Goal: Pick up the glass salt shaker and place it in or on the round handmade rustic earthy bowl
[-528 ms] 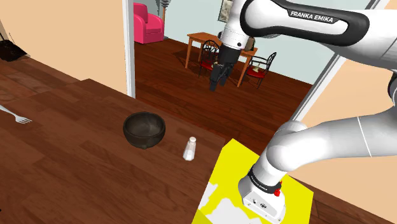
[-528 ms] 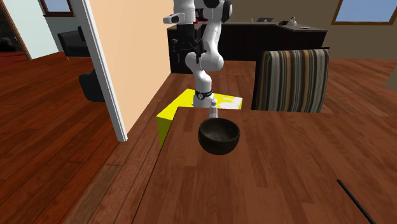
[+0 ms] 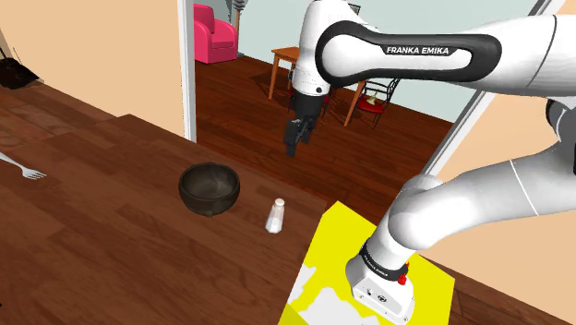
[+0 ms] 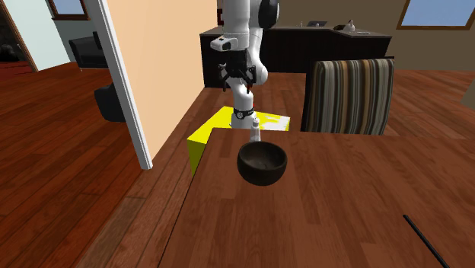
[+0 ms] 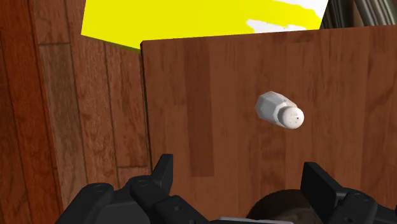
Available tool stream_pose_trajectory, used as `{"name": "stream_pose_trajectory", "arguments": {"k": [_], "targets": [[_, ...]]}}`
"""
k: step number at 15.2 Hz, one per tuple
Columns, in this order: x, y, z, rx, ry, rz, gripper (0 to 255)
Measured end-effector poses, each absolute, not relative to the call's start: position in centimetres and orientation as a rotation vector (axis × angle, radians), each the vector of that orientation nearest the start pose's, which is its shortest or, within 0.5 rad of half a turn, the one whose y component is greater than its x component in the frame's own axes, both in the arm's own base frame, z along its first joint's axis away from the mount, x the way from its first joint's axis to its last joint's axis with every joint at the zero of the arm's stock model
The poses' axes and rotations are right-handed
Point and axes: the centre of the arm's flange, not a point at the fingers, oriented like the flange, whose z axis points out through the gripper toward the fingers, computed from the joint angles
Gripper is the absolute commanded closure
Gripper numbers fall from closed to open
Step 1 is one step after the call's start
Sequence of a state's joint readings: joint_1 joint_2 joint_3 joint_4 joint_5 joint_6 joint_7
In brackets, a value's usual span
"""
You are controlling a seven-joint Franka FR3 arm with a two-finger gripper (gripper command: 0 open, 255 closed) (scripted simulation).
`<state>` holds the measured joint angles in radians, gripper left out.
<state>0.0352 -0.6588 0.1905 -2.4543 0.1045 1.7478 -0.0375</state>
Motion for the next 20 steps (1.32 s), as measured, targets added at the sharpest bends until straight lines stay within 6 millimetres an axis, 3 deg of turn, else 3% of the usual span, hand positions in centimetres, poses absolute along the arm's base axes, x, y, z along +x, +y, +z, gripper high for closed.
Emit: {"name": "stream_pose_trajectory", "arguments": {"k": [11,14,20], "targets": [[34.5,20.2,38.4,-3.229,-0.532,0.335,0],[34.1,21.0,36.7,-3.235,-0.554,0.361,0],[33.6,20.5,33.8,-3.236,-0.557,0.364,0]]}}
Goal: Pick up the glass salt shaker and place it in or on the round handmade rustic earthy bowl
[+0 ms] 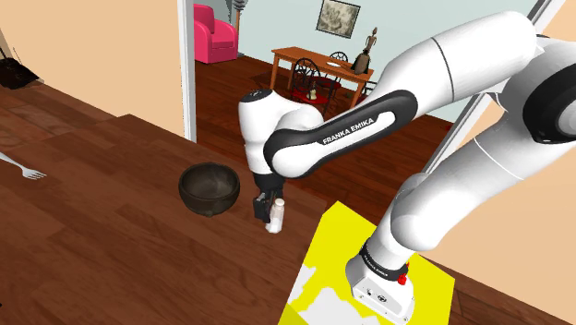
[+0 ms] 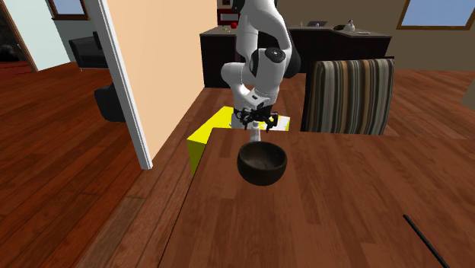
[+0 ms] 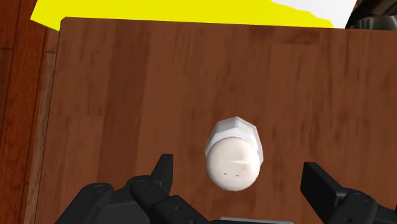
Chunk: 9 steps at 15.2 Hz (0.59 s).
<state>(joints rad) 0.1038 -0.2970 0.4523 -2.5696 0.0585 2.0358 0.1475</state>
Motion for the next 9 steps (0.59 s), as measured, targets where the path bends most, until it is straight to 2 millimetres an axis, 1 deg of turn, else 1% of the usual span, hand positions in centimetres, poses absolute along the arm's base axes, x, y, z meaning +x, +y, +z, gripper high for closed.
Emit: {"name": "stream_pose_trajectory", "arguments": {"k": [6,7,9], "targets": [[33.53,20.37,33.41,-3.236,-0.557,0.364,0],[33.53,20.37,33.41,-3.236,-0.557,0.364,255],[33.54,20.37,33.44,-3.236,-0.557,0.363,255]]}}
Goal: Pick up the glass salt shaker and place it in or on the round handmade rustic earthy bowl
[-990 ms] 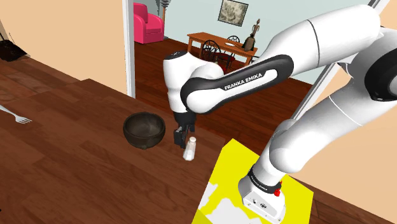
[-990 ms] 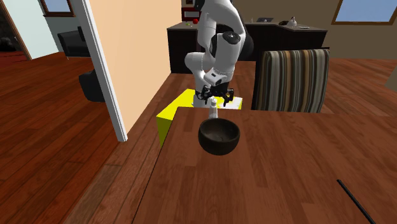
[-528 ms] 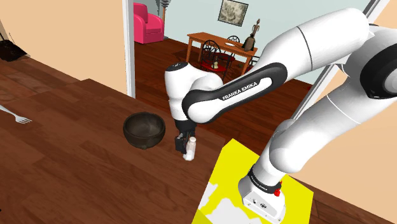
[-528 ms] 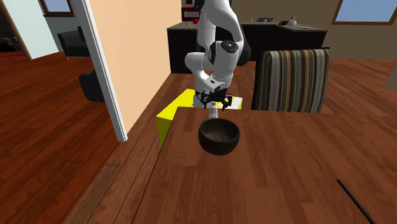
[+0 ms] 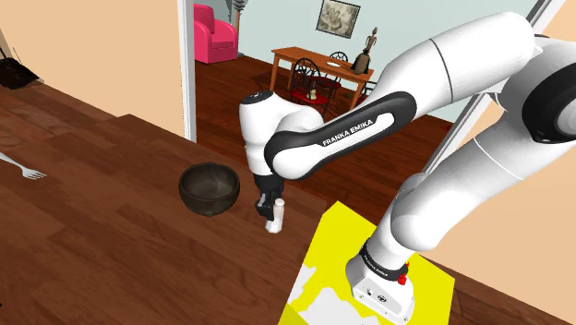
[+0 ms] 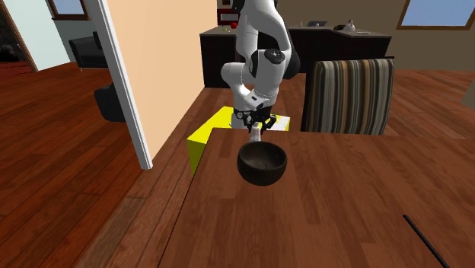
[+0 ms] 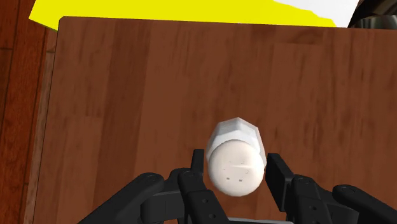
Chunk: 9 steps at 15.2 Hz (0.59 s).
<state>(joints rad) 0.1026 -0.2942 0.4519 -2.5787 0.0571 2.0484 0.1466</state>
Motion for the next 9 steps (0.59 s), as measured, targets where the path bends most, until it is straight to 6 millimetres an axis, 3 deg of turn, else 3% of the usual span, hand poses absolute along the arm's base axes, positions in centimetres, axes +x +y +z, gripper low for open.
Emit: {"name": "stream_pose_trajectory", "arguments": {"k": [9], "targets": [[33.54,20.35,33.68,-3.236,-0.557,0.363,255]]}}
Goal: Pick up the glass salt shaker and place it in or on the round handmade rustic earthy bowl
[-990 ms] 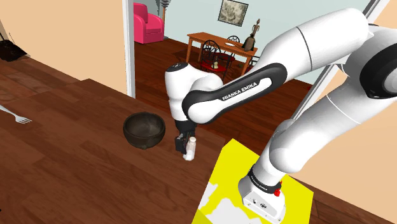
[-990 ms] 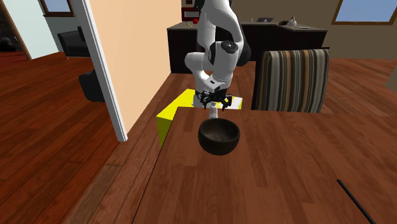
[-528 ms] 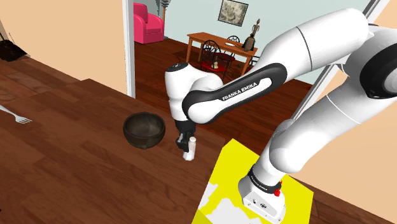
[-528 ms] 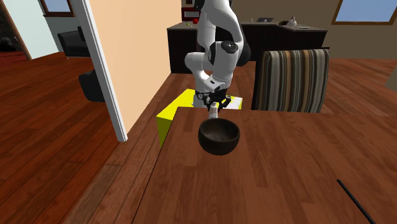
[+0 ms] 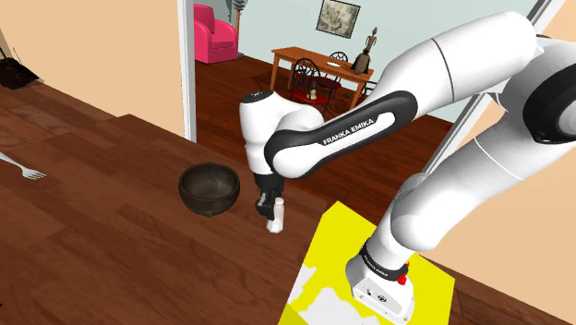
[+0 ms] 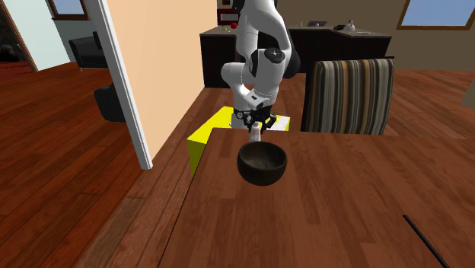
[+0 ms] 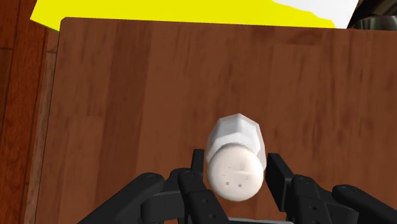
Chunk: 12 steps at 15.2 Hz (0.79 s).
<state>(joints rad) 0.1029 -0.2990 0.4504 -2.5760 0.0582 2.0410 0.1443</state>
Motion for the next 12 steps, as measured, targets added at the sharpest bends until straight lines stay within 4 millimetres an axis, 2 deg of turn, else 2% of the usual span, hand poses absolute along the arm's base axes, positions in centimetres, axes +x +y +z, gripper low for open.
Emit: {"name": "stream_pose_trajectory", "arguments": {"k": [12], "targets": [[33.6,20.4,39.6,-3.236,-0.557,0.363,255]]}}
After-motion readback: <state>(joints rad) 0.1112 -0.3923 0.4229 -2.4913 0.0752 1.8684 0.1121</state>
